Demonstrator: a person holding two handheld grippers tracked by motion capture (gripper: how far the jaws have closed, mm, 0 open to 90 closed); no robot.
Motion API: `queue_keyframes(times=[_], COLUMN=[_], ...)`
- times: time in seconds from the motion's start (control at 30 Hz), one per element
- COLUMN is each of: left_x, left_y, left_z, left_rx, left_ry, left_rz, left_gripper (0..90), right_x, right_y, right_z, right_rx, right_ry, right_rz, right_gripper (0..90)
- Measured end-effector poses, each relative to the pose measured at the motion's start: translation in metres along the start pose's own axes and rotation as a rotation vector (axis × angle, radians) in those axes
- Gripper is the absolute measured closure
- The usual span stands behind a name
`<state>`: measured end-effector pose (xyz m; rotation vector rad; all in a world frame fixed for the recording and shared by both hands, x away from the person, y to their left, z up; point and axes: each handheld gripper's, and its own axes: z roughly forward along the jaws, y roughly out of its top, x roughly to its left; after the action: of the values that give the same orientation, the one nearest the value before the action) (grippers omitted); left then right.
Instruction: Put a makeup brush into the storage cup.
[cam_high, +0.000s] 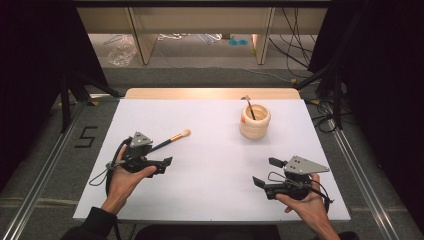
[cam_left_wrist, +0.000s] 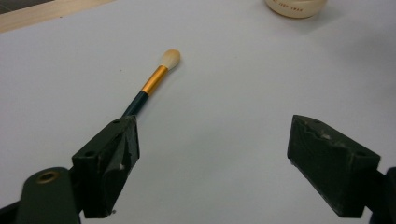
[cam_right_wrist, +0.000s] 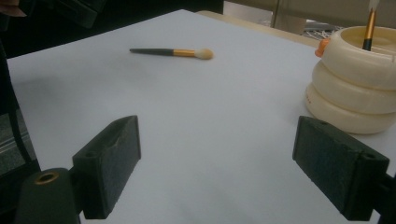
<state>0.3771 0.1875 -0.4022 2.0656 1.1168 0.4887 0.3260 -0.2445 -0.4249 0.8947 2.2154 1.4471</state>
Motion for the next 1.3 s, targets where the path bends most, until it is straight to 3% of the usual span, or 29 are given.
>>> queue_keyframes(times=[0.03, 0.17, 0.2, 0.27, 0.3, 0.37, 0.57, 0.8, 0.93, 0.97, 1.3], left_x=[0.0, 0.008, 0.011, 0.015, 0.019, 0.024, 0.036, 0.043, 0.048, 0.048, 0.059], left_y=[0.001, 0.006, 0.008, 0.01, 0.012, 0.015, 0.025, 0.034, 0.033, 0.032, 0.038], left_z=[0.003, 0.01, 0.012, 0.016, 0.016, 0.02, 0.032, 0.049, 0.061, 0.064, 0.077], left_rx=[-0.011, 0.023, 0.027, 0.026, 0.054, 0.064, 0.088, 0.115, 0.158, 0.138, 0.197], left_ry=[0.007, 0.014, 0.019, 0.015, 0.01, 0.017, 0.021, 0.026, 0.029, 0.033, 0.037], left_rz=[-0.017, -0.004, -0.007, -0.024, -0.006, -0.002, -0.019, -0.01, 0.001, -0.003, 0.019], left_gripper=[16.4, 18.5, 18.4, 18.5, 18.4, 18.5, 19.1, 21.2, 21.4, 21.5, 24.6], right_x=[0.0, 0.0, 0.0, 0.0, 0.0, 0.0, 0.0, -0.001, 0.0, 0.0, 0.0], right_y=[0.0, 0.0, 0.0, 0.0, 0.0, 0.0, -0.001, -0.001, -0.001, -0.001, -0.001], right_z=[0.0, -0.001, 0.0, 0.0, 0.0, 0.0, 0.0, 0.0, 0.0, 0.0, 0.0], right_rx=[0.0, 0.012, -0.005, 0.013, 0.002, 0.001, 0.002, 0.006, 0.009, 0.01, 0.011], right_ry=[0.0, -0.01, -0.012, 0.0, -0.01, -0.011, -0.01, -0.01, -0.002, -0.003, 0.002], right_rz=[0.0, -0.004, -0.019, -0.01, -0.018, -0.018, -0.016, -0.018, -0.018, -0.019, -0.014], right_gripper=[16.3, 16.3, 16.3, 16.3, 16.3, 16.3, 16.3, 16.3, 16.3, 16.3, 16.3])
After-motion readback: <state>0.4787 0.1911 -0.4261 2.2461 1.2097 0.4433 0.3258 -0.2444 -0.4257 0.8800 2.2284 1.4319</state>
